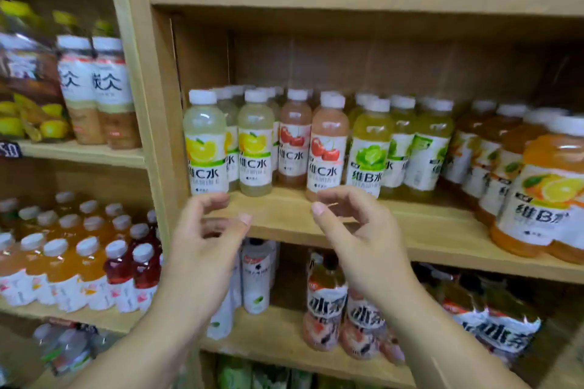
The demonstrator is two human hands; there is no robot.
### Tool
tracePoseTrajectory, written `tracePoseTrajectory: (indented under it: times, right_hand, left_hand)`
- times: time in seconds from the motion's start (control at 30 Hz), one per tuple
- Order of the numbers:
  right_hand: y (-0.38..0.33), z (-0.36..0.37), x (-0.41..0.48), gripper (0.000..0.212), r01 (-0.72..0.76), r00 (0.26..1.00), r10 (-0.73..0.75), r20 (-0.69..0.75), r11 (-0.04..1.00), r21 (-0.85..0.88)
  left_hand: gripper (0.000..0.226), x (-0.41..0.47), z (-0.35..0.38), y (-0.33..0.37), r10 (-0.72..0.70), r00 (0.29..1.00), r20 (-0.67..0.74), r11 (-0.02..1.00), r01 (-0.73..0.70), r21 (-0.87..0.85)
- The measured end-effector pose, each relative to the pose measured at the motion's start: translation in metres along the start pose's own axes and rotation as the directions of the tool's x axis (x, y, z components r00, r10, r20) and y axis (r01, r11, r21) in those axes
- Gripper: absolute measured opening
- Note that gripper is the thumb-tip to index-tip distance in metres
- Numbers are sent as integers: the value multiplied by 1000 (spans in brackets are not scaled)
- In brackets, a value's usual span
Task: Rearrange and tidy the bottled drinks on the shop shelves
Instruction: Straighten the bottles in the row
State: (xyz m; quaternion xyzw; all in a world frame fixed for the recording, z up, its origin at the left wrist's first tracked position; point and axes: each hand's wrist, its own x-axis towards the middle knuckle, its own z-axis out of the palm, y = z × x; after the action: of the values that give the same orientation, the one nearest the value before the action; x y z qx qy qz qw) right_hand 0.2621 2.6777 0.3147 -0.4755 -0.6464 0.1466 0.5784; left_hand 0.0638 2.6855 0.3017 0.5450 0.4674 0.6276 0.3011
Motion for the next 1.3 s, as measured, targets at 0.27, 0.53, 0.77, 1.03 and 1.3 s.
tracePoseTrajectory:
  times: [0.27, 0.53, 0.77, 1.03, 1.3]
  right_hand:
    - [-96, -106, 82, 11, 354, 896, -394, -203, 912, -207]
    - [-127, -167, 149, 24, 290, 881, -408, -240, 866, -408]
    - [-139, -159, 206, 40, 114, 935, -275, -225, 831, -544]
    - [-133, -142, 226, 48, -12, 948, -195, -250, 766, -643]
    - [-145, -124, 227, 58, 40, 965, -184, -185, 805, -592]
  left_hand:
    - [41, 38, 34, 145, 389, 921, 38, 916, -390, 95]
    - [54, 109, 80, 234, 569, 818, 85, 791, -573, 216]
    - [94, 173, 124, 263, 318, 920, 228, 878, -376, 295]
    - [46, 189, 135, 256, 318, 891, 326, 916, -377, 136]
    - [37, 212, 64, 242, 297, 921, 251, 909, -353, 221]
